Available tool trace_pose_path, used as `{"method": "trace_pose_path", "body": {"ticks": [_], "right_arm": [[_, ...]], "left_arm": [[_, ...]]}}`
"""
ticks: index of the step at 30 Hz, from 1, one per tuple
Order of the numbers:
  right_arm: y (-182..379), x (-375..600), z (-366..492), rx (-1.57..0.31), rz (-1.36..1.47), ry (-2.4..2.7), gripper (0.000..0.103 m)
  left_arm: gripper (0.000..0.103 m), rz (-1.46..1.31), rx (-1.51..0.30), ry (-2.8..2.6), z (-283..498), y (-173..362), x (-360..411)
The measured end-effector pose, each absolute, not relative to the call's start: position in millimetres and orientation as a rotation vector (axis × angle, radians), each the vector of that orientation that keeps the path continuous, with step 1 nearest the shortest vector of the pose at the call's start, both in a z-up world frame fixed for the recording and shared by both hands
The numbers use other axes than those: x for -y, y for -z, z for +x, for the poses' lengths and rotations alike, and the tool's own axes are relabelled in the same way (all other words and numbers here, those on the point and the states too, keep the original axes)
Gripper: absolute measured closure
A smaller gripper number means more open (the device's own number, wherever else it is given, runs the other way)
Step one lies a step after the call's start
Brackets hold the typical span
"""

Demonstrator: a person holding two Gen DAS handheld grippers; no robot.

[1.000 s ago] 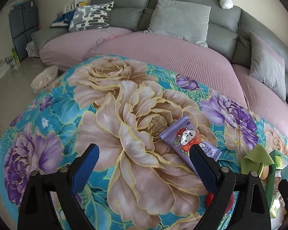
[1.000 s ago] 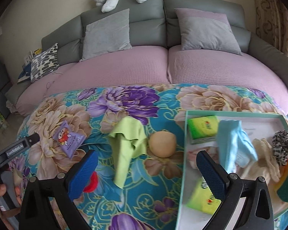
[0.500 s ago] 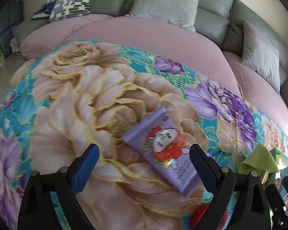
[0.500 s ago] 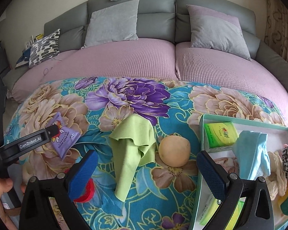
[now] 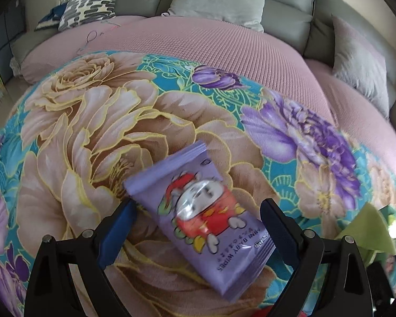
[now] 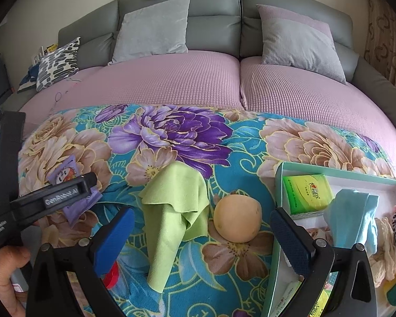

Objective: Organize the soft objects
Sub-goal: 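Grasp the purple baby-wipes pack with the left gripper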

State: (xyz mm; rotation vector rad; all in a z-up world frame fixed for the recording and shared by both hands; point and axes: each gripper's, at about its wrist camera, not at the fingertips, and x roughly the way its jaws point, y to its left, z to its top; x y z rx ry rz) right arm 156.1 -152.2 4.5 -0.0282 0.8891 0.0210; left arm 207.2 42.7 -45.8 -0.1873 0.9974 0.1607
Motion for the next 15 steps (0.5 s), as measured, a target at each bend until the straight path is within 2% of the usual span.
{"method": "trace_pose_path", "body": {"ticks": [12,14,15], "right_arm": [[-7.0,154.7,155.1,-0.883,-0.036,-0.015,0.0],[-7.3,155.5,154.7,-0.884,-0.036,-0.015,0.0],[-7.1,155.6,154.7,-0.885,-0.037,-0.015,0.0]], "left_arm": [[0.008,-0.151,-0.998,-0.205,205.2,49.9,-35.1],[0.01,-0.16,-0.997,-0.205,201.6,48.3,-35.4],[0.016,-0.161,-0.996,-0.21,200.0,47.3,-36.0]]}}
